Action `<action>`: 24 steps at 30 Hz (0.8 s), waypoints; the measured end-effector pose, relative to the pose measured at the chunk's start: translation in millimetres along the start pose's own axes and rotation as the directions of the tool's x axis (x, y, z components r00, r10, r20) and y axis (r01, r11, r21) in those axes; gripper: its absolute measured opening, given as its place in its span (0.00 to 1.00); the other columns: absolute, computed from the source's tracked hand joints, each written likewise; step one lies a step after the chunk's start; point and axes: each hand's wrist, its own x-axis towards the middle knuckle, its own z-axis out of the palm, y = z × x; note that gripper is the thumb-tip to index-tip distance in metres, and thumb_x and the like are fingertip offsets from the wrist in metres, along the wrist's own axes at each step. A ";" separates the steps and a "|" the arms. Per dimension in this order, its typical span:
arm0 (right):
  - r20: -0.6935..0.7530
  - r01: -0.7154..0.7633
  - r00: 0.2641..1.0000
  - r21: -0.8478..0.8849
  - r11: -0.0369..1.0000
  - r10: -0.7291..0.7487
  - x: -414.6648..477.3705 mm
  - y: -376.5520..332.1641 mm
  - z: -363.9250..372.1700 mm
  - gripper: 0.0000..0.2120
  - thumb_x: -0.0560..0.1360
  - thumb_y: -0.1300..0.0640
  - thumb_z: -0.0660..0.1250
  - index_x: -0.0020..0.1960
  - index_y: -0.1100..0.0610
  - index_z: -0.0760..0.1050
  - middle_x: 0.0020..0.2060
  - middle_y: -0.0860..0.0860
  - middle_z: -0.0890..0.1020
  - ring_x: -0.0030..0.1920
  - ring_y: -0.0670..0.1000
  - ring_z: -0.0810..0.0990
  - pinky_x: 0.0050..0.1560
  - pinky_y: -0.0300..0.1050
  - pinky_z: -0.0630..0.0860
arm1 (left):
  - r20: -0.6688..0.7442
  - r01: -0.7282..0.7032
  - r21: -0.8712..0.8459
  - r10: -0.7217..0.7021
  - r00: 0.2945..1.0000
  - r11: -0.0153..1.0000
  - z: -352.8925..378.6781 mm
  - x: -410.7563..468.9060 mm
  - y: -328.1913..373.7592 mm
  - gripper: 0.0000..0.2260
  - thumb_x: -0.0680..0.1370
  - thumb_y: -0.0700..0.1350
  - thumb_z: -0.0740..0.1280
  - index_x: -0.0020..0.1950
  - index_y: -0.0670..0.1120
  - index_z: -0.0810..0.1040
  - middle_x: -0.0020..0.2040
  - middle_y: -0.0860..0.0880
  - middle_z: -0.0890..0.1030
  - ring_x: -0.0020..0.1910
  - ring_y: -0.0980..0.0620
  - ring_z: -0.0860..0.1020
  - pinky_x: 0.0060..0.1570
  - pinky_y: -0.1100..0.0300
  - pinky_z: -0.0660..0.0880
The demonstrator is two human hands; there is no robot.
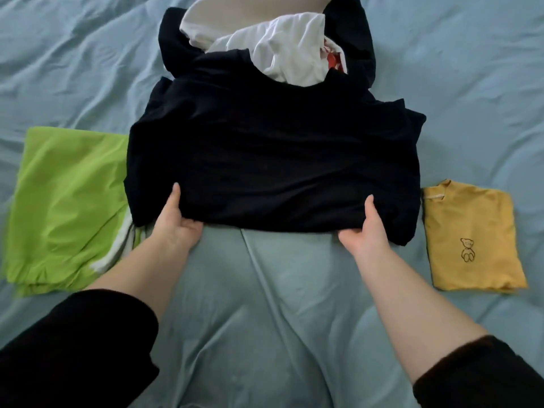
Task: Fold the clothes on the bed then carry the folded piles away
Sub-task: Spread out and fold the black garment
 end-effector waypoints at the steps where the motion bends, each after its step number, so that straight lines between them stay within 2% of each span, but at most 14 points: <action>1: -0.031 0.010 0.999 -0.010 1.000 -0.010 0.3 -2.3 1.3 0.23 0.71 0.46 0.74 0.62 0.53 0.77 0.56 0.53 0.83 0.53 0.55 0.83 0.58 0.55 0.79 | -0.014 0.005 -0.014 -0.005 1.000 1.000 0.3 -0.9 -1.4 0.11 0.76 0.50 0.70 0.51 0.44 0.80 0.57 0.45 0.82 0.48 0.50 0.83 0.32 0.54 0.81; 3: -0.070 0.036 0.997 -0.055 0.998 -0.039 -3.0 -6.7 -5.4 0.22 0.70 0.46 0.75 0.61 0.51 0.77 0.54 0.51 0.83 0.51 0.53 0.83 0.59 0.54 0.78 | -0.045 0.016 0.004 -0.016 0.999 1.000 -5.7 -6.7 -5.6 0.08 0.78 0.48 0.67 0.49 0.44 0.79 0.59 0.45 0.81 0.48 0.51 0.81 0.29 0.55 0.80; 6: -0.111 0.075 0.990 -0.130 0.989 -0.089 -24.6 -6.9 -39.8 0.23 0.70 0.45 0.75 0.62 0.50 0.77 0.56 0.49 0.83 0.54 0.52 0.82 0.61 0.52 0.77 | -0.121 0.044 0.076 -0.034 0.992 0.996 -33.5 -25.0 -20.7 0.08 0.78 0.47 0.67 0.54 0.45 0.78 0.61 0.44 0.80 0.53 0.48 0.81 0.41 0.55 0.79; 8: -0.142 0.053 0.987 -0.169 0.984 -0.077 -43.3 -3.8 -79.2 0.25 0.70 0.44 0.74 0.65 0.50 0.76 0.59 0.50 0.82 0.56 0.52 0.82 0.62 0.52 0.76 | -0.168 0.088 0.092 -0.072 0.983 0.992 -63.1 -43.4 -41.3 0.08 0.78 0.46 0.68 0.54 0.45 0.78 0.61 0.45 0.79 0.52 0.49 0.80 0.46 0.54 0.77; 13: -0.345 -0.155 0.937 -0.276 0.949 0.053 -77.0 12.7 -174.5 0.28 0.73 0.41 0.69 0.69 0.52 0.72 0.64 0.51 0.78 0.62 0.54 0.77 0.69 0.49 0.69 | -0.302 0.199 0.082 -0.166 0.939 0.977 -142.3 -84.0 -92.4 0.24 0.76 0.46 0.70 0.70 0.44 0.70 0.66 0.41 0.76 0.61 0.43 0.77 0.60 0.49 0.75; 15: -0.357 -0.148 0.932 -0.246 0.958 0.052 -78.5 14.4 -188.4 0.28 0.74 0.45 0.69 0.70 0.53 0.70 0.65 0.54 0.77 0.62 0.56 0.76 0.63 0.51 0.73 | -0.325 0.218 0.173 -0.153 0.933 0.961 -157.2 -92.3 -97.6 0.26 0.75 0.50 0.71 0.70 0.45 0.69 0.64 0.43 0.77 0.58 0.44 0.78 0.57 0.50 0.76; 17: -0.376 -0.153 0.926 -0.311 0.938 0.026 -83.3 20.6 -190.8 0.27 0.74 0.43 0.69 0.67 0.57 0.71 0.60 0.57 0.79 0.59 0.58 0.78 0.55 0.53 0.77 | -0.347 0.278 0.386 -0.141 0.927 0.879 -159.8 -101.5 -96.5 0.23 0.74 0.57 0.69 0.61 0.42 0.74 0.54 0.42 0.82 0.48 0.44 0.81 0.47 0.51 0.78; 18: -0.379 -0.206 0.925 -0.476 0.855 0.012 -90.7 25.9 -188.1 0.27 0.74 0.40 0.67 0.62 0.61 0.74 0.54 0.59 0.82 0.53 0.59 0.81 0.49 0.52 0.78 | -0.352 0.310 0.550 -0.121 0.928 0.776 -157.9 -108.1 -94.2 0.24 0.74 0.61 0.68 0.54 0.40 0.76 0.47 0.42 0.84 0.43 0.44 0.83 0.43 0.52 0.79; 19: -0.354 -0.268 0.935 -0.708 0.653 0.001 -101.4 33.2 -182.4 0.28 0.74 0.36 0.64 0.54 0.63 0.77 0.45 0.60 0.85 0.45 0.58 0.83 0.42 0.49 0.79 | -0.334 0.316 0.725 -0.089 0.939 0.612 -156.8 -114.0 -91.0 0.26 0.73 0.63 0.67 0.48 0.38 0.78 0.40 0.42 0.85 0.39 0.44 0.84 0.40 0.52 0.80; 20: -0.302 -0.285 0.953 -0.892 0.350 0.007 -112.6 42.4 -177.2 0.30 0.76 0.35 0.60 0.45 0.64 0.79 0.37 0.59 0.85 0.38 0.57 0.83 0.39 0.47 0.78 | -0.282 0.268 0.879 -0.025 0.959 0.395 -156.4 -117.8 -86.8 0.27 0.74 0.64 0.65 0.43 0.38 0.80 0.36 0.43 0.85 0.36 0.45 0.84 0.40 0.52 0.81; 21: -0.210 -0.210 0.978 -0.977 0.026 0.023 -123.1 53.2 -170.5 0.29 0.77 0.36 0.59 0.38 0.61 0.79 0.32 0.56 0.84 0.36 0.56 0.83 0.38 0.45 0.77 | -0.169 0.158 0.976 0.062 0.984 0.151 -156.4 -119.4 -82.4 0.24 0.75 0.63 0.64 0.40 0.41 0.82 0.34 0.46 0.85 0.35 0.47 0.83 0.41 0.51 0.81; 22: -0.061 -0.045 0.997 -0.963 -0.266 0.055 -130.5 65.1 -163.4 0.26 0.78 0.38 0.58 0.34 0.57 0.77 0.30 0.52 0.83 0.36 0.55 0.83 0.38 0.45 0.76 | 0.005 0.008 0.996 0.155 0.988 -0.088 -156.1 -119.5 -78.6 0.20 0.77 0.60 0.63 0.39 0.45 0.82 0.34 0.50 0.84 0.36 0.50 0.82 0.43 0.52 0.81; 23: 0.133 0.152 0.988 -0.874 -0.461 0.073 -134.7 78.9 -155.0 0.22 0.79 0.41 0.58 0.35 0.53 0.76 0.33 0.48 0.81 0.40 0.53 0.82 0.39 0.46 0.74 | 0.208 -0.141 0.952 0.239 0.948 -0.270 -154.2 -118.2 -77.1 0.15 0.78 0.57 0.62 0.42 0.49 0.81 0.38 0.53 0.83 0.39 0.52 0.81 0.45 0.53 0.79; 24: 0.339 0.319 0.938 -0.749 -0.581 0.079 -137.2 93.9 -145.0 0.17 0.80 0.44 0.58 0.40 0.51 0.77 0.38 0.47 0.81 0.46 0.52 0.82 0.44 0.46 0.74 | 0.403 -0.276 0.880 0.300 0.865 -0.386 -149.3 -117.0 -77.9 0.10 0.79 0.54 0.61 0.48 0.51 0.80 0.45 0.55 0.82 0.46 0.53 0.80 0.49 0.54 0.78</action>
